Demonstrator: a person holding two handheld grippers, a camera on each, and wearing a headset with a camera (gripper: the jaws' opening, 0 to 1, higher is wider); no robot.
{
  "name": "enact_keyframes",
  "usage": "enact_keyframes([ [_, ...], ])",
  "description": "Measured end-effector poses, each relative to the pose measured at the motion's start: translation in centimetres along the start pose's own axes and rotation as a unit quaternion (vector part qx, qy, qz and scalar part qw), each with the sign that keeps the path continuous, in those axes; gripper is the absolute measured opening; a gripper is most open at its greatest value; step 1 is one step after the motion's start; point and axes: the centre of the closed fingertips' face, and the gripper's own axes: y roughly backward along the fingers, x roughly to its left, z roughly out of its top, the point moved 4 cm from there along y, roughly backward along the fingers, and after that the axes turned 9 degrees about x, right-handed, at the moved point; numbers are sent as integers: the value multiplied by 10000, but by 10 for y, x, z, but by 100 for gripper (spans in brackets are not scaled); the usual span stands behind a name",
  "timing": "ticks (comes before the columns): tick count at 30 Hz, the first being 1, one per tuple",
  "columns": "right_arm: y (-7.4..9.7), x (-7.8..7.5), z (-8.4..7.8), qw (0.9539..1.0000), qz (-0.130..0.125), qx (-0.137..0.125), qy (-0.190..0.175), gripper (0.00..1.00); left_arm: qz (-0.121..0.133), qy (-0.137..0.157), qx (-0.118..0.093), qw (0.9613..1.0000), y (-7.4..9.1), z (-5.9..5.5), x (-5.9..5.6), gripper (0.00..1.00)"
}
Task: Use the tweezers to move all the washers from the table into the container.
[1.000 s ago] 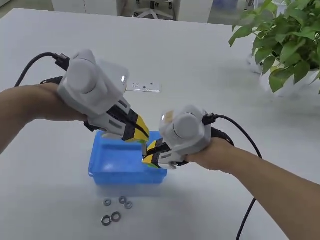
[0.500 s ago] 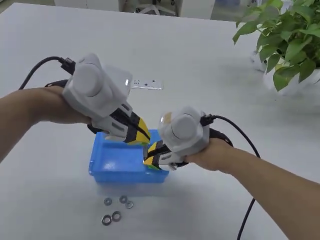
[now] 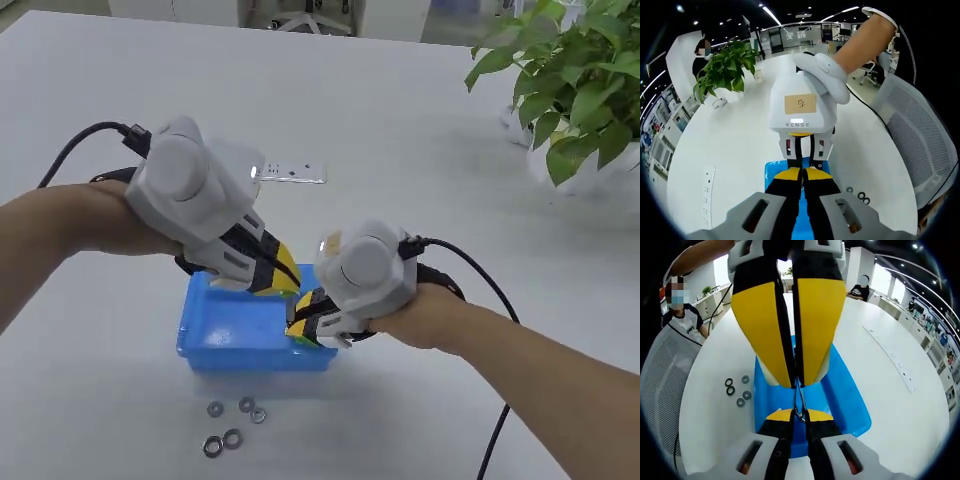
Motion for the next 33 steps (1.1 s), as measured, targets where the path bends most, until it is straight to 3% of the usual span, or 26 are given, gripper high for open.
enact_keyframes([
  [15, 6, 1, 3, 10000, -18, -42, -1, 11, 54, 12, 25, 10000, 6, 3, 0, 5],
  [33, 32, 12, 26, 9993, -166, -235, 228, 11, 228, 121, 46, 9997, 39, 18, -10, 5],
])
